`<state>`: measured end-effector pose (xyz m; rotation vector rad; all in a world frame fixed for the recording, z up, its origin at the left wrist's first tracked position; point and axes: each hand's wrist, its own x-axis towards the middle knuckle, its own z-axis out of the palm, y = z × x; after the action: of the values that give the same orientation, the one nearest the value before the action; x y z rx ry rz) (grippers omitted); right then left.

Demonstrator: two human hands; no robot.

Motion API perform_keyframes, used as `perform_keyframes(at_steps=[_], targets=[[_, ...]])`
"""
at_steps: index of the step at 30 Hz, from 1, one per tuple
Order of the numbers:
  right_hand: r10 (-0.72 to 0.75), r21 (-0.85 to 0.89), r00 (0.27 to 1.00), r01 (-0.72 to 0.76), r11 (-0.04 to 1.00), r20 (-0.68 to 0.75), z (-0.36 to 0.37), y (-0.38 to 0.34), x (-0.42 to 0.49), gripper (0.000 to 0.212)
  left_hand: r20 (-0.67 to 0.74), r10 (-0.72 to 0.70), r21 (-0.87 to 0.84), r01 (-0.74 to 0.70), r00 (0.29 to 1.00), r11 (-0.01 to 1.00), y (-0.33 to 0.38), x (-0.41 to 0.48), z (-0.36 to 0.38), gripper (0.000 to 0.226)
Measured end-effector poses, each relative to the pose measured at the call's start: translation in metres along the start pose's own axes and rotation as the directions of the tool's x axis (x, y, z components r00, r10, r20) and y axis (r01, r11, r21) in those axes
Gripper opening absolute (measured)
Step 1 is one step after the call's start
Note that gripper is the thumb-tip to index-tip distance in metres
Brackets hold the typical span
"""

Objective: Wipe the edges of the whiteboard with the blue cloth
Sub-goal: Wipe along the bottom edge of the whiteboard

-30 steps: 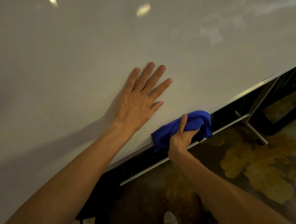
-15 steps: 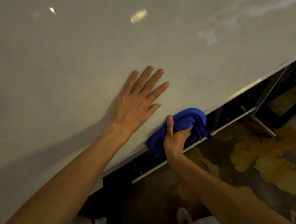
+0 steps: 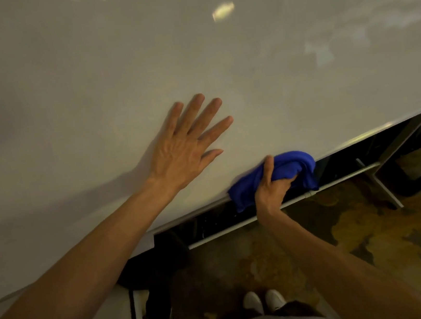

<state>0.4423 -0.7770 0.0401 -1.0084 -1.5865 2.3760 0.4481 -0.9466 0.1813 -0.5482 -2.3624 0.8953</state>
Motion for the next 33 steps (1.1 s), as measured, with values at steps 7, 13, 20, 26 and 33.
perform_keyframes(at_steps=[7,13,20,26,33], targets=[[0.063,0.076,0.998,-0.065,0.995,0.029,0.021,0.017,-0.039,0.068,0.023,0.034,0.036,-0.034,0.999,0.999,-0.004,-0.004,-0.003,0.071],[0.190,0.116,0.981,-0.193,0.974,0.037,0.045,0.042,-0.079,0.079,0.006,0.123,0.054,-0.123,0.992,0.991,-0.023,-0.020,0.004,0.070],[0.121,-0.025,0.992,-0.122,0.992,-0.021,0.060,0.052,-0.107,0.100,0.041,0.178,0.067,-0.181,0.983,0.981,-0.051,-0.059,0.007,0.067],[-0.031,-0.076,0.980,0.016,0.997,-0.199,0.063,0.043,-0.097,0.074,0.023,0.223,0.042,-0.224,0.975,0.974,-0.070,-0.086,0.013,0.066],[-0.077,-0.176,0.988,0.052,0.983,-0.134,0.086,0.076,-0.134,0.068,-0.051,0.233,0.047,-0.231,0.971,0.972,-0.094,-0.123,0.029,0.069]])
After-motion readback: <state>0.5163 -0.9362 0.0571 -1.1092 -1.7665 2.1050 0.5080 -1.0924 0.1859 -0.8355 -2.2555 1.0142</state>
